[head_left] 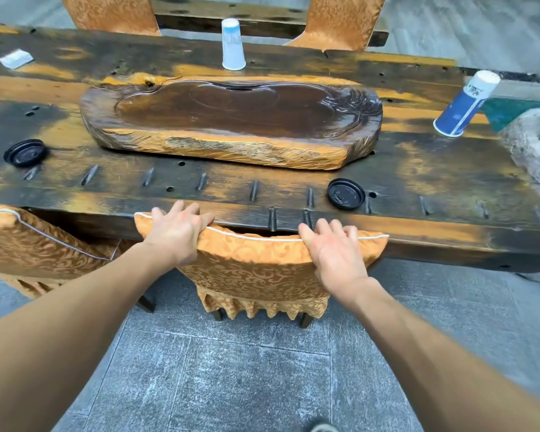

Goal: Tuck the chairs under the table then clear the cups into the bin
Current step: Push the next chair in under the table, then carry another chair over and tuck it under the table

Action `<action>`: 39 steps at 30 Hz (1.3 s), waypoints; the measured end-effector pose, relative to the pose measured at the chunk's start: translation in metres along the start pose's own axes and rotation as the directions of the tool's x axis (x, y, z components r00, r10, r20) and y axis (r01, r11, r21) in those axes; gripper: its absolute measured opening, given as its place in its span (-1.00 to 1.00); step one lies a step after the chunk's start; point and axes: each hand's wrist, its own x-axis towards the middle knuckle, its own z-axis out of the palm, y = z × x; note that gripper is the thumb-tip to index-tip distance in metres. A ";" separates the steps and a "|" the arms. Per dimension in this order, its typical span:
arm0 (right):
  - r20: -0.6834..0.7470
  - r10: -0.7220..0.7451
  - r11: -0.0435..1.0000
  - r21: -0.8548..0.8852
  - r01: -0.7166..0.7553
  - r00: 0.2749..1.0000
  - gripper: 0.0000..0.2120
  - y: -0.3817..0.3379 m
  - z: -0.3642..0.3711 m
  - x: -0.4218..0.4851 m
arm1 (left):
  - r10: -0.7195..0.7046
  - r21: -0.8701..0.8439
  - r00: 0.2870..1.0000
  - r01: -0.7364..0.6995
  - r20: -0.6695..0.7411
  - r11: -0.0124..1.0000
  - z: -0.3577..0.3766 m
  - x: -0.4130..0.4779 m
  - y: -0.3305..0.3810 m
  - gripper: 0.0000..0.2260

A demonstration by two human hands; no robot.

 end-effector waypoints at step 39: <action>0.105 0.079 0.973 0.206 -0.100 0.991 -0.31 0.565 -0.253 -0.122 | -0.049 -0.322 0.997 0.063 0.052 0.945 -0.373 0.055 0.547 -0.65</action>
